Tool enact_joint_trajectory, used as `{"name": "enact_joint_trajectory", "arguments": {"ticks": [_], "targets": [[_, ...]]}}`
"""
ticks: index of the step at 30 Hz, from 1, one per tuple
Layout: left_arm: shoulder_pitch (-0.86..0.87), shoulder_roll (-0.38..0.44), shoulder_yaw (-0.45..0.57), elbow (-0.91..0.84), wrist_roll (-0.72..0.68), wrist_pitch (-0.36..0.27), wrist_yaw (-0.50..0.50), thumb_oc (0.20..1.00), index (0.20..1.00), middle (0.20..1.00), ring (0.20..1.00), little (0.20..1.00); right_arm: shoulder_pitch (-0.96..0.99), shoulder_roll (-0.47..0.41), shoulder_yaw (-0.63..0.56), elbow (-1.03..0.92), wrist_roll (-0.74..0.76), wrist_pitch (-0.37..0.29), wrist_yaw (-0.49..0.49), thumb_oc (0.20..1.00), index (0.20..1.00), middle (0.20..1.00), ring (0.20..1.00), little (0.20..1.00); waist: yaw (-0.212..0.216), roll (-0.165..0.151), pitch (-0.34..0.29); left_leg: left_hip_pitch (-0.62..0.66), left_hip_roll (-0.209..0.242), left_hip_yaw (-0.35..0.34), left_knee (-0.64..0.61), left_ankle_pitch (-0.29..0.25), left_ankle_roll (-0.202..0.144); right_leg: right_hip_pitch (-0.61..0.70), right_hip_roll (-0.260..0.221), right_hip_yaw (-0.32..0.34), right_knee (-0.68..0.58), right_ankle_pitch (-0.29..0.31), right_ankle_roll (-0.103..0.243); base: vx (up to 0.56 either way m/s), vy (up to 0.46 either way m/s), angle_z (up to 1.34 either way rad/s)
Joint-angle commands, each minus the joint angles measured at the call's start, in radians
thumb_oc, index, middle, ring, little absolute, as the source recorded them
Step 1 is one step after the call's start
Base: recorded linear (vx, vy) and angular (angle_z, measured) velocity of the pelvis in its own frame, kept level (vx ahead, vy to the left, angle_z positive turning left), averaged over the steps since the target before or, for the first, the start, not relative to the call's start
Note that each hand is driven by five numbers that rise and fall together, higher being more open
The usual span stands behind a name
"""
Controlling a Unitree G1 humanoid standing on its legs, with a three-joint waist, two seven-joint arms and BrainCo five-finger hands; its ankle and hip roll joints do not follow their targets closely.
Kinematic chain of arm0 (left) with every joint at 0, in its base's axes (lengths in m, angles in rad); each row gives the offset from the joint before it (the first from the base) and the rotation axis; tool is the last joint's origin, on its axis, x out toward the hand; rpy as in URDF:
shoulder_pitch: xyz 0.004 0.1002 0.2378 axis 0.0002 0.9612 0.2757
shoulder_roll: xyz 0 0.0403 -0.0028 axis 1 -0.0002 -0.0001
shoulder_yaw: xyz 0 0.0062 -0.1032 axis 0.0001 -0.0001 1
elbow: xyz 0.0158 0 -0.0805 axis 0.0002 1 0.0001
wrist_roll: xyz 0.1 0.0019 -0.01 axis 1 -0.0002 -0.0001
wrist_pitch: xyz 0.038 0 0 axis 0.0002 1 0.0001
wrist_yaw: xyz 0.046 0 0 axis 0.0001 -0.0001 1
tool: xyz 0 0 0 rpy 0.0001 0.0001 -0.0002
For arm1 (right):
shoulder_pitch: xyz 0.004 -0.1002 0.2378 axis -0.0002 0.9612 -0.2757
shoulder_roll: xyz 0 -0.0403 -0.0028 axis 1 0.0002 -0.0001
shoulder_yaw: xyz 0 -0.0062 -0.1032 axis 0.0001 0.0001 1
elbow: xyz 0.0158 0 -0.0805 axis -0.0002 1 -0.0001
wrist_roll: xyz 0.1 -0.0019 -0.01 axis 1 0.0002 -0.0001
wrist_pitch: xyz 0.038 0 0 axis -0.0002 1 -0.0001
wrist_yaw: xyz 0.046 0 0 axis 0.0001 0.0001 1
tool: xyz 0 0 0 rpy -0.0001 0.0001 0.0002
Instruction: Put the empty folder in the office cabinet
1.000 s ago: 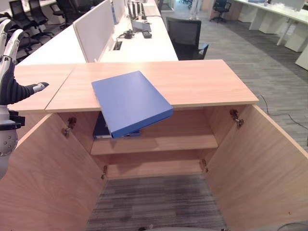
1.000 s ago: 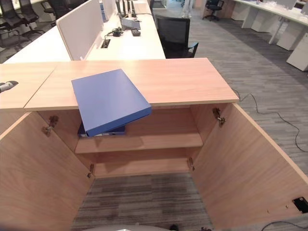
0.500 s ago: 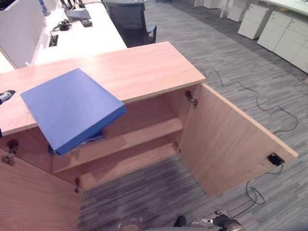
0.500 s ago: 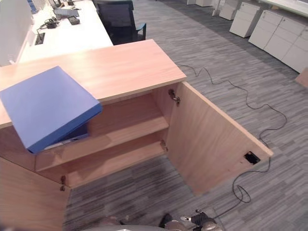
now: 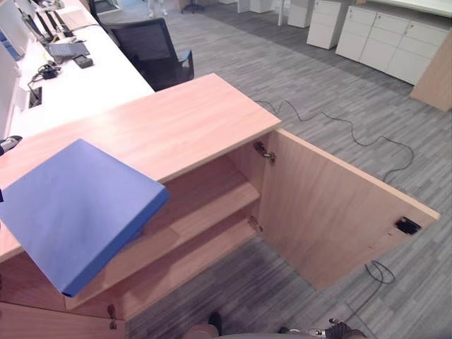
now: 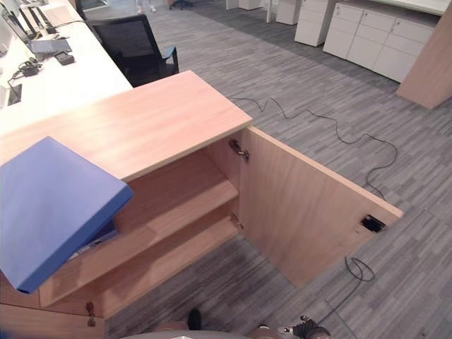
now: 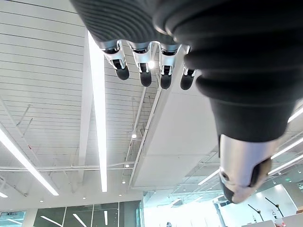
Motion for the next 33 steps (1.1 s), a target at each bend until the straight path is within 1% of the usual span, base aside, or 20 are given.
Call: {"name": "enact_joint_trajectory", "arguments": {"ticks": [1, 7, 12, 13, 14, 15, 16, 17, 18, 20, 22, 23, 24, 25, 26, 29, 30, 31, 32, 33], "targets": [[0.031, 0.102, 0.085, -0.018, 0.038, 0.027, 0.001, 1.000, 1.000, 1.000, 1.000, 1.000, -0.049, 0.035, 0.010, 0.038, -0.036, -0.011, 0.010, 1.000, 1.000, 1.000, 1.000, 1.000, 0.018, -0.031, -0.019, 0.032, -0.004, -0.008, 0.018, -0.126, 0.013, 0.064, -0.054, 0.004, -0.060, 0.011, 0.070, 0.04, 0.039, 0.06], [0.088, 0.094, 0.128, -0.018, 0.051, 0.041, 0.006, 1.000, 1.000, 1.000, 1.000, 1.000, -0.060, 0.052, 0.030, 0.035, -0.048, -0.016, 0.011, 1.000, 1.000, 1.000, 1.000, 1.000, 0.042, -0.051, -0.031, 0.040, -0.006, -0.013, 0.001, -0.125, 0.021, 0.074, -0.046, 0.002, -0.102, 0.030, 0.078, 0.01, 0.004, 0.01], [0.120, 0.083, 0.161, -0.026, 0.047, 0.046, 0.019, 1.000, 1.000, 1.000, 1.000, 1.000, -0.076, 0.061, 0.051, 0.029, -0.050, -0.024, 0.006, 1.000, 1.000, 1.000, 1.000, 1.000, 0.063, -0.062, -0.030, 0.041, 0.002, -0.024, -0.015, -0.109, 0.015, 0.078, -0.032, -0.002, -0.120, 0.037, 0.077, -0.02, -0.063, -0.01], [0.109, 0.091, 0.152, -0.023, 0.047, 0.051, 0.022, 1.000, 1.000, 1.000, 1.000, 1.000, -0.077, 0.061, 0.050, 0.026, -0.042, -0.027, 0.000, 1.000, 1.000, 1.000, 1.000, 1.000, 0.061, -0.065, -0.022, 0.020, 0.004, -0.044, -0.009, -0.097, 0.014, 0.068, -0.022, 0.014, -0.114, 0.037, 0.073, -0.10, -0.148, 0.05], [0.096, 0.106, 0.137, -0.027, 0.055, 0.054, 0.023, 1.000, 1.000, 1.000, 1.000, 1.000, -0.076, 0.062, 0.051, 0.019, -0.030, -0.031, -0.001, 1.000, 1.000, 1.000, 1.000, 1.000, 0.049, -0.069, -0.014, -0.003, 0.003, -0.075, 0.001, -0.090, 0.016, 0.057, 0.009, 0.085, -0.096, 0.017, 0.063, -0.15, -0.177, 0.19], [0.063, 0.112, 0.092, -0.027, 0.053, 0.047, 0.016, 1.000, 1.000, 1.000, 1.000, 1.000, -0.079, 0.058, 0.060, 0.012, -0.011, -0.042, -0.005, 1.000, 1.000, 1.000, 1.000, 1.000, 0.031, -0.078, -0.001, -0.048, -0.001, -0.108, 0.023, -0.082, 0.020, 0.034, 0.058, 0.204, -0.085, -0.015, 0.050, -0.13, -0.165, 0.55], [0.045, 0.113, 0.071, -0.025, 0.052, 0.041, 0.017, 1.000, 1.000, 1.000, 1.000, 1.000, -0.081, 0.056, 0.058, 0.013, -0.009, -0.045, -0.007, 1.000, 1.000, 1.000, 1.000, 1.000, 0.042, -0.079, 0.001, -0.072, 0.001, -0.117, 0.040, -0.077, 0.016, 0.017, 0.068, 0.229, -0.079, -0.014, 0.040, -0.11, -0.101, 0.97], [0.040, 0.114, 0.067, -0.023, 0.052, 0.040, 0.017, 1.000, 1.000, 1.000, 1.000, 1.000, -0.081, 0.056, 0.057, 0.013, -0.009, -0.046, -0.007, 1.000, 1.000, 1.000, 1.000, 1.000, 0.045, -0.079, 0.000, -0.076, 0.002, -0.116, 0.045, -0.078, 0.016, 0.012, 0.069, 0.232, -0.077, -0.014, 0.039, -0.07, -0.107, 1.38], [0.042, 0.112, 0.062, -0.019, 0.046, 0.034, 0.014, 1.000, 1.000, 1.000, 1.000, 1.000, -0.086, 0.055, 0.063, 0.012, -0.002, -0.049, -0.009, 1.000, 1.000, 1.000, 1.000, 1.000, 0.065, -0.077, 0.008, -0.096, 0.007, -0.139, 0.057, -0.067, 0.009, 0.014, 0.078, 0.232, -0.072, -0.017, 0.022, -0.05, -0.175, 1.01], [0.017, 0.089, 0.023, 0.000, 0.039, 0.038, 0.004, 1.000, 1.000, 1.000, 1.000, 1.000, -0.073, 0.050, 0.064, 0.008, -0.002, -0.054, -0.018, 1.000, 1.000, 1.000, 1.000, 1.000, 0.061, -0.074, 0.032, -0.141, 0.021, -0.205, 0.115, -0.054, -0.020, 0.041, 0.102, 0.159, -0.061, -0.056, -0.009, -0.14, -0.303, 0.55], [-0.028, 0.067, -0.026, 0.000, 0.037, 0.036, -0.009, 1.000, 1.000, 1.000, 1.000, 1.000, -0.066, 0.032, 0.048, 0.008, -0.001, -0.055, -0.029, 1.000, 1.000, 1.000, 1.000, 1.000, 0.044, -0.069, 0.057, -0.201, 0.020, -0.212, 0.171, -0.038, -0.036, 0.051, 0.103, 0.094, -0.062, -0.060, -0.021, -0.22, -0.188, 1.52], [-0.044, 0.056, -0.043, 0.001, 0.037, 0.037, -0.013, 1.000, 1.000, 1.000, 1.000, 1.000, -0.068, 0.026, 0.043, 0.006, -0.001, -0.055, -0.031, 1.000, 1.000, 1.000, 1.000, 1.000, 0.030, -0.067, 0.063, -0.224, 0.031, -0.172, 0.192, -0.036, -0.041, 0.051, 0.100, 0.068, -0.065, -0.059, -0.025, -0.23, -0.056, 1.65], [-0.058, 0.042, -0.058, 0.001, 0.034, 0.034, -0.015, 1.000, 1.000, 1.000, 1.000, 1.000, -0.074, 0.019, 0.036, 0.006, -0.001, -0.053, -0.035, 1.000, 1.000, 1.000, 1.000, 1.000, 0.010, -0.067, 0.062, -0.232, 0.060, -0.094, 0.207, -0.040, -0.045, 0.043, 0.096, 0.038, -0.069, -0.054, -0.026, -0.14, -0.012, 1.00], [-0.061, 0.042, -0.060, 0.002, 0.034, 0.034, -0.014, 1.000, 1.000, 1.000, 1.000, 1.000, -0.075, 0.018, 0.036, 0.006, -0.001, -0.053, -0.034, 1.000, 1.000, 1.000, 1.000, 1.000, 0.013, -0.065, 0.062, -0.233, 0.061, -0.092, 0.210, -0.043, -0.045, 0.042, 0.097, 0.040, -0.068, -0.054, -0.026, -0.16, 0.011, 1.15], [-0.058, 0.043, -0.059, -0.006, 0.034, 0.026, -0.016, 1.000, 1.000, 1.000, 1.000, 1.000, -0.080, 0.014, 0.033, 0.012, 0.001, -0.052, -0.039, 1.000, 1.000, 1.000, 1.000, 1.000, 0.011, -0.072, 0.060, -0.211, 0.089, -0.009, 0.258, -0.080, -0.045, 0.039, 0.088, 0.021, -0.085, -0.037, -0.025, -0.12, 0.005, 0.81], [-0.077, 0.030, -0.068, 0.010, 0.026, 0.025, -0.007, 1.000, 1.000, 1.000, 1.000, 1.000, -0.081, 0.011, 0.024, 0.027, 0.001, -0.049, -0.042, 1.000, 1.000, 1.000, 1.000, 1.000, -0.013, -0.079, 0.040, -0.122, 0.134, 0.073, 0.269, -0.151, -0.044, 0.046, 0.074, -0.001, -0.103, -0.037, -0.017, -0.03, 0.032, 0.25], [-0.080, 0.030, -0.072, 0.012, 0.026, 0.025, -0.006, 1.000, 1.000, 1.000, 1.000, 1.000, -0.079, 0.010, 0.023, 0.027, 0.001, -0.049, -0.042, 1.000, 1.000, 1.000, 1.000, 1.000, -0.012, -0.077, 0.041, -0.116, 0.135, 0.074, 0.267, -0.154, -0.045, 0.050, 0.075, -0.001, -0.103, -0.039, -0.017, 0.03, 0.102, 0.61], [-0.102, 0.029, -0.099, 0.012, 0.028, 0.016, -0.009, 1.000, 1.000, 1.000, 1.000, 1.000, -0.072, 0.001, 0.003, 0.040, 0.004, -0.046, -0.044, 1.000, 1.000, 1.000, 1.000, 1.000, -0.037, -0.070, 0.023, -0.065, 0.178, 0.158, 0.247, -0.136, -0.055, 0.051, 0.066, -0.047, -0.114, -0.035, -0.013, -0.01, 0.073, 0.66], [-0.106, 0.029, -0.104, 0.014, 0.028, 0.016, -0.009, 1.000, 1.000, 1.000, 1.000, 1.000, -0.071, 0.001, 0.001, 0.041, 0.003, -0.047, -0.044, 1.000, 1.000, 1.000, 1.000, 1.000, -0.037, -0.069, 0.022, -0.063, 0.178, 0.157, 0.244, -0.133, -0.056, 0.053, 0.067, -0.049, -0.116, -0.035, -0.013, 0.00, 0.204, 0.69], [-0.125, 0.037, -0.139, 0.009, 0.041, 0.005, -0.021, 1.000, 1.000, 1.000, 1.000, 1.000, -0.054, -0.003, -0.023, 0.058, 0.007, -0.044, -0.041, 1.000, 1.000, 1.000, 1.000, 1.000, -0.060, -0.048, -0.008, -0.025, 0.186, 0.226, 0.155, -0.105, -0.074, 0.068, 0.059, -0.102, -0.142, -0.021, 0.002, 0.03, 0.173, 0.83]]}}
